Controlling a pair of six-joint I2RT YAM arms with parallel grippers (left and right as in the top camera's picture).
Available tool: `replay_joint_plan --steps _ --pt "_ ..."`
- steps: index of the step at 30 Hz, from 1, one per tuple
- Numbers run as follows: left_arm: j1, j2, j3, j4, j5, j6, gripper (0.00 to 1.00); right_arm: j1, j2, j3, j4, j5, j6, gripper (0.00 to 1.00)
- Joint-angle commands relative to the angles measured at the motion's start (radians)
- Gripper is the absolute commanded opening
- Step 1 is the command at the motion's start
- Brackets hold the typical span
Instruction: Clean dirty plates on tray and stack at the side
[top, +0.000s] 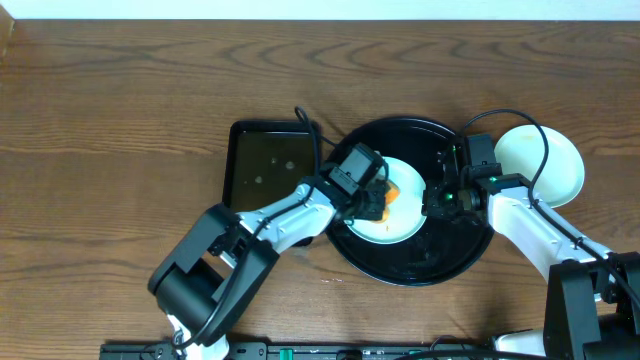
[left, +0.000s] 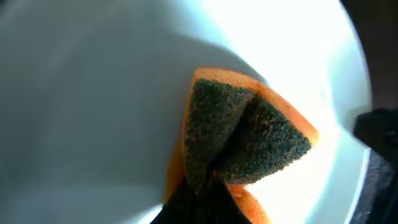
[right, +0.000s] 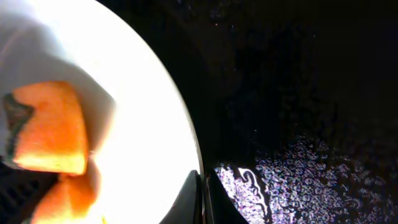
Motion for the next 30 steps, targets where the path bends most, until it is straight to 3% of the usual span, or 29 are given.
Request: replay_joint_plan --steps 1,8,13,18,23,26,30 --pt "0.042 -0.024 -0.032 -0.047 -0.086 0.084 0.07 0.008 0.002 0.001 -0.002 0.026 -0.011 0.01" --pt "0.124 -0.211 -0.032 -0.079 -0.128 0.098 0.07 0.008 0.002 0.001 0.002 0.026 -0.011 0.01" --pt "0.219 -0.332 -0.032 -0.174 -0.221 0.098 0.08 0.008 0.002 0.001 0.011 0.026 -0.011 0.18" --pt "0.315 -0.353 -0.033 -0.268 -0.223 0.097 0.08 0.009 0.016 0.001 0.034 0.026 -0.011 0.20" --pt "0.330 -0.351 -0.047 -0.282 -0.118 0.087 0.07 0.008 0.068 0.001 0.047 0.004 -0.007 0.16" --pt "0.293 -0.348 -0.052 -0.233 -0.024 0.087 0.07 0.009 0.111 0.001 0.067 -0.054 -0.008 0.02" --pt "0.223 -0.333 -0.053 -0.179 -0.009 0.087 0.08 0.009 0.119 0.001 0.062 -0.066 -0.002 0.01"
